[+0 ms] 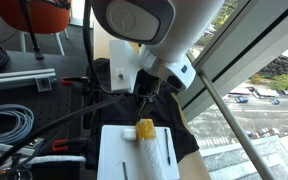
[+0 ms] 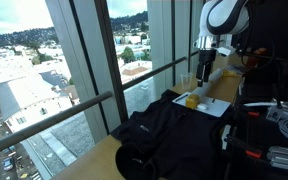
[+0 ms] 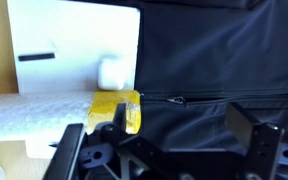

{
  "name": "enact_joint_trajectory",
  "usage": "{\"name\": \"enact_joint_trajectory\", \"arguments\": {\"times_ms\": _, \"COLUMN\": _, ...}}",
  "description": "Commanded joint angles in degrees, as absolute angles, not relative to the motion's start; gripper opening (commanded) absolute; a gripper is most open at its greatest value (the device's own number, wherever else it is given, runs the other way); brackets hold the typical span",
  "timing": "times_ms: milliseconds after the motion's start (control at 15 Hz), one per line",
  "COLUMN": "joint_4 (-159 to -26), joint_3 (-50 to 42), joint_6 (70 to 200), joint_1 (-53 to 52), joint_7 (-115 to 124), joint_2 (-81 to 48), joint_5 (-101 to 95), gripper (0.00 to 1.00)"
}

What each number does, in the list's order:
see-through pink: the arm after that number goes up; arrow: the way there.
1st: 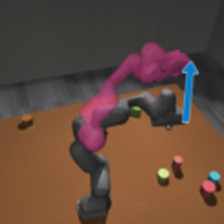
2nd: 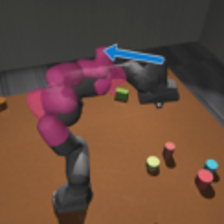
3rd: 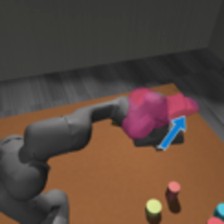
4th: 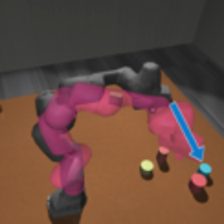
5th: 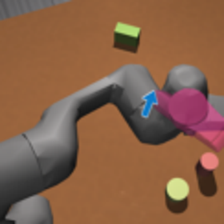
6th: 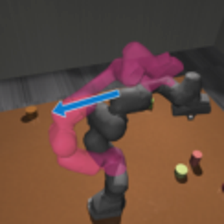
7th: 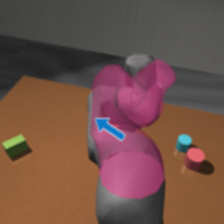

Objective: Close the zipper on the black jacket.

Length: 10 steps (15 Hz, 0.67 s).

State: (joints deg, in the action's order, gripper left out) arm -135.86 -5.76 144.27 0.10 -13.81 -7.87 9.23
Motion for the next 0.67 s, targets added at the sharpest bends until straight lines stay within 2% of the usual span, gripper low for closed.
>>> {"name": "enact_joint_trajectory", "arguments": {"times_ms": 0, "joint_4": -128.99, "joint_3": -2.17, "joint_6": 150.27, "joint_1": 2.01, "joint_7": -16.48, "joint_2": -16.98, "joint_5": 10.40, "gripper": 1.00}}
{"name": "enact_joint_trajectory", "arguments": {"times_ms": 600, "joint_4": -127.56, "joint_3": 2.90, "joint_6": 164.45, "joint_1": 2.20, "joint_7": -12.23, "joint_2": -28.37, "joint_5": 6.82, "gripper": 1.00}}
